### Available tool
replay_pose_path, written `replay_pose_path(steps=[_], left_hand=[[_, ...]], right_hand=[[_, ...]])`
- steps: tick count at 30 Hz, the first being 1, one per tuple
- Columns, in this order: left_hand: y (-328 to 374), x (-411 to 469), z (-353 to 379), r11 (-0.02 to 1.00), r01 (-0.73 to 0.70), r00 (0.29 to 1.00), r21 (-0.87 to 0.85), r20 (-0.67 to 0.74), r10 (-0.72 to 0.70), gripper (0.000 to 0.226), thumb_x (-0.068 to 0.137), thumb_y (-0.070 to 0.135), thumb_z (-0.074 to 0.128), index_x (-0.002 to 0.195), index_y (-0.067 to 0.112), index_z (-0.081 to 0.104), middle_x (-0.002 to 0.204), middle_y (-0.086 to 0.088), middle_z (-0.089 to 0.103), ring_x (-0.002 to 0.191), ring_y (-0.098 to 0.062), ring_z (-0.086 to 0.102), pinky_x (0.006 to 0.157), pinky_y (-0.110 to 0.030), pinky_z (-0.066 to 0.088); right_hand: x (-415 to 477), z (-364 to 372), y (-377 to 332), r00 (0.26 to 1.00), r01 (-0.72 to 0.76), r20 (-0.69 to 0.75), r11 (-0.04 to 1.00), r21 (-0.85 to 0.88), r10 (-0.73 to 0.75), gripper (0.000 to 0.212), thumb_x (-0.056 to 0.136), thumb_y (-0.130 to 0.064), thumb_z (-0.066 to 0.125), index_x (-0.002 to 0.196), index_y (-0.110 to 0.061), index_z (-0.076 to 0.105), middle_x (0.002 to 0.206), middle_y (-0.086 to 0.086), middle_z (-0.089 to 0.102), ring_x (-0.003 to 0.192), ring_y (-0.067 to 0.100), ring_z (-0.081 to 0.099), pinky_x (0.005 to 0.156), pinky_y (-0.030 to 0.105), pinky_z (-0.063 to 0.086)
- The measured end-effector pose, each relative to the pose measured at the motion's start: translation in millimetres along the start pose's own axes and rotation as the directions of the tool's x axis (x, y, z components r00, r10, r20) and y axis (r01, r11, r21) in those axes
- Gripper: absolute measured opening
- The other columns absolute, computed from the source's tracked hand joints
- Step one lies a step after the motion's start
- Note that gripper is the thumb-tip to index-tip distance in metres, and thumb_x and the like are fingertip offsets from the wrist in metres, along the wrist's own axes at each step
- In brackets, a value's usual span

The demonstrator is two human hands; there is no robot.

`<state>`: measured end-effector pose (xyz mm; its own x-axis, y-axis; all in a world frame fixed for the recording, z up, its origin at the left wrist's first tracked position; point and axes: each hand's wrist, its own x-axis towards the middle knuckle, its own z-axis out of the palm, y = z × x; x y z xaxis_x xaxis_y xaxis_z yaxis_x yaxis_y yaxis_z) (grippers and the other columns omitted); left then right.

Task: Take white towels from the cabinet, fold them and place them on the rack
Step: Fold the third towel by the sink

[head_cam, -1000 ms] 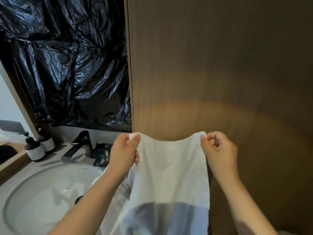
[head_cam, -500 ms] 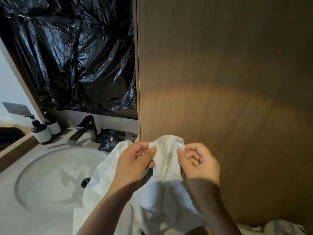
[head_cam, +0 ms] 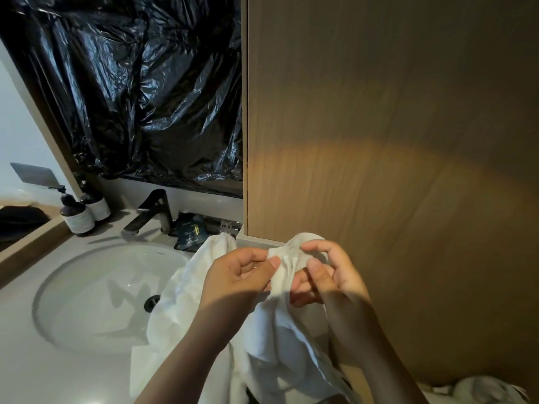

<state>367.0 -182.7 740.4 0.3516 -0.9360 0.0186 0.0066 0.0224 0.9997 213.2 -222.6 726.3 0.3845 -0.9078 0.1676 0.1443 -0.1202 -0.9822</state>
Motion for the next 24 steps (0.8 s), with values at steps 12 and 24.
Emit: replay_pose_path(steps=[12, 24], left_hand=[[0.7, -4.9, -4.4, 0.997, 0.011, 0.997, -0.080, 0.076, -0.005, 0.008, 0.087, 0.008, 0.066, 0.087, 0.001, 0.071, 0.068, -0.007, 0.070, 0.057, -0.013, 0.059, 0.059, -0.022, 0.051], [2.8, -8.6, -8.4, 0.997, -0.003, 0.996, -0.078, 0.086, 0.009, 0.012, 0.090, 0.011, 0.063, 0.089, 0.002, 0.072, 0.077, -0.017, 0.072, 0.065, -0.017, 0.065, 0.064, -0.027, 0.055]], right_hand=[[10.4, -4.2, 4.7, 0.992, -0.096, 0.095, 0.992, 0.078, 0.088, 0.017, 0.086, -0.022, 0.069, 0.102, -0.022, 0.063, 0.065, 0.012, 0.063, 0.057, 0.015, 0.060, 0.052, 0.023, 0.049], [7.1, -2.3, 7.3, 0.999, -0.053, 0.003, 0.996, -0.067, 0.054, 0.033, 0.072, -0.046, 0.072, 0.074, -0.019, 0.054, 0.048, 0.010, 0.044, 0.045, 0.019, 0.040, 0.047, 0.029, 0.043]])
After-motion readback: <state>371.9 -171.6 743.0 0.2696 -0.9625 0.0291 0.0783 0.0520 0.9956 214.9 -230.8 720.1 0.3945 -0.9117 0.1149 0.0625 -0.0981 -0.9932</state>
